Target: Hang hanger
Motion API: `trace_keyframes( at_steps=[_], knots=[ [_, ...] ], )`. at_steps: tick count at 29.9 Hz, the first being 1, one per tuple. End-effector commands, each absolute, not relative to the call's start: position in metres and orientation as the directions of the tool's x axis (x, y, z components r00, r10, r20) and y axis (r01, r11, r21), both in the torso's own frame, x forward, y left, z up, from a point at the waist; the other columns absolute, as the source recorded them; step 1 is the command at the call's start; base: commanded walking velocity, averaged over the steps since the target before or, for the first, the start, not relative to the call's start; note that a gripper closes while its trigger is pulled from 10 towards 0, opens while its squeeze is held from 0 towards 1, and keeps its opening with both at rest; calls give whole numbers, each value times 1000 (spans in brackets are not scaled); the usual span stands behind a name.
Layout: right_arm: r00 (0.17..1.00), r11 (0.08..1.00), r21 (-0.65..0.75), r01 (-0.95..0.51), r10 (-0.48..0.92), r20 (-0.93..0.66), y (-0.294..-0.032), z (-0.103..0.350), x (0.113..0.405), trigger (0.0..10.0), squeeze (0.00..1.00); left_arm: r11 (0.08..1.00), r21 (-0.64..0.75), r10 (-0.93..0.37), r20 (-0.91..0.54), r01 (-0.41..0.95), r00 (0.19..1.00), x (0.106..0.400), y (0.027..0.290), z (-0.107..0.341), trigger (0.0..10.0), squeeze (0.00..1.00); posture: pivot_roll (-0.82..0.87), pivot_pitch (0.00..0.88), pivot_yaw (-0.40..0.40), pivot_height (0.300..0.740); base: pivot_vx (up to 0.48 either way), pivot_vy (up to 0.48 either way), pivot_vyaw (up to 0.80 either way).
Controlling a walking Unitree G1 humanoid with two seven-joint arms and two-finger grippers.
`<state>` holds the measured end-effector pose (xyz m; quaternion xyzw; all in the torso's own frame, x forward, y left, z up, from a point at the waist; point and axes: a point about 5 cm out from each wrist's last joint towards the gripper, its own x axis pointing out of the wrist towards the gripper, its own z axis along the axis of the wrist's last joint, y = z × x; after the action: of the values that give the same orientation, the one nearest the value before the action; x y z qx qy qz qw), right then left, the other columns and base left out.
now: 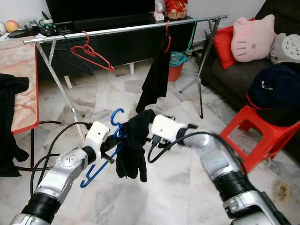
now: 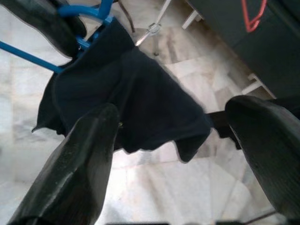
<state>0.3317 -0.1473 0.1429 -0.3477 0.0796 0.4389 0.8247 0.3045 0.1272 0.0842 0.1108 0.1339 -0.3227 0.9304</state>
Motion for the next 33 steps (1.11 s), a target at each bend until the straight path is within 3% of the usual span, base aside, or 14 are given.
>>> trace_keyframes(
  at_steps=[1, 10, 16, 29, 33],
  knots=[
    [581, 340, -513, -788, 687, -437, -151, 151, 330, 10000, 0, 727, 163, -613, -286, 668, 737, 303, 122, 92, 10000, 0, 33, 0, -32, 740, 0, 0, 0],
    [424, 229, -390, -892, 723, -546, -175, 142, 320, 10000, 0, 599, 146, -706, -368, 788, 605, 285, 140, 87, 10000, 0, 30, 0, -34, 740, 0, 0, 0],
    [391, 253, -307, -917, 719, -574, -187, 129, 320, 10000, 0, 520, 231, -736, -368, 822, 569, 282, 146, 93, 10000, 0, 39, 0, -35, 740, 0, 0, 0],
    [328, 215, -252, -943, 709, -624, -199, 118, 316, 10000, 0, 307, 150, -847, -408, 940, 341, 263, 138, 100, 10000, 0, 41, 0, -38, 740, 0, 0, 0],
    [309, 200, -241, -950, 720, -621, -197, 117, 316, 10000, 0, 286, 143, -854, -410, 947, 320, 262, 137, 102, 10000, 0, 41, 0, -38, 740, 0, 0, 0]
  ],
)
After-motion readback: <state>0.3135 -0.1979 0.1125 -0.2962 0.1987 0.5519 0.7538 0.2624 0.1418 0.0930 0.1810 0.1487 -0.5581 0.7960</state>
